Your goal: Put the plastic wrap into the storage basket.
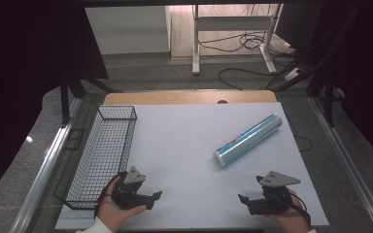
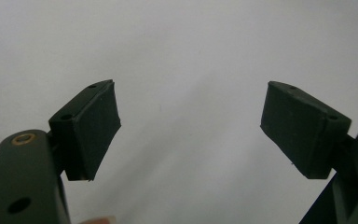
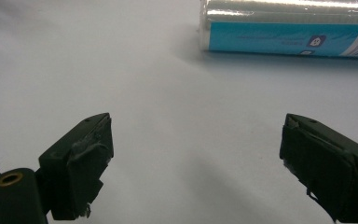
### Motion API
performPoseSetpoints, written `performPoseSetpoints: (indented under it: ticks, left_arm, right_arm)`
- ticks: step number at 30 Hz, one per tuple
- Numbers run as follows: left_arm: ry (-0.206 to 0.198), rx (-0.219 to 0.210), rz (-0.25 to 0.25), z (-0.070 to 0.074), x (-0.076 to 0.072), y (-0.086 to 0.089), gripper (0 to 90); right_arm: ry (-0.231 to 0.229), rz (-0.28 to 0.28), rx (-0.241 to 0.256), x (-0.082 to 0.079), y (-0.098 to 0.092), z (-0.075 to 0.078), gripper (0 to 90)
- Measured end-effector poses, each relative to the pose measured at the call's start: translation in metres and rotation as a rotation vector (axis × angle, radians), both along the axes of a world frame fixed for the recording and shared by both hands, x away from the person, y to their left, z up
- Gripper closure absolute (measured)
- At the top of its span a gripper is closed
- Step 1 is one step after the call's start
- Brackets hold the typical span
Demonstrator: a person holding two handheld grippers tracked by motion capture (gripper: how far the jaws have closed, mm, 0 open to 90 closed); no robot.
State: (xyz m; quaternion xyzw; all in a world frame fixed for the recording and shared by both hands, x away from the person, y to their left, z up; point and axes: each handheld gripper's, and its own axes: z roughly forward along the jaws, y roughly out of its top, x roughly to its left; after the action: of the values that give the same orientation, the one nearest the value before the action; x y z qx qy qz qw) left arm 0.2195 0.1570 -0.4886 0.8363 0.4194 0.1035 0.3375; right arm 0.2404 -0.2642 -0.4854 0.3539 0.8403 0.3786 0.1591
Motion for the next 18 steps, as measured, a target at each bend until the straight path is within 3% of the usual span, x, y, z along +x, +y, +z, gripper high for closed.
performPoseSetpoints:
  ticks: [8,18]
  left_arm:
    - [0.002,0.005,0.007,0.0006,0.0012,-0.0023,19.4]
    - [-0.007,0.009,0.006,0.0022,-0.0021,-0.0018,19.4]
  right_arm:
    - [0.020,-0.012,0.007,0.0008,-0.0048,-0.0010,10.6]
    - [0.010,-0.010,0.011,-0.0017,-0.0034,0.0007,11.6]
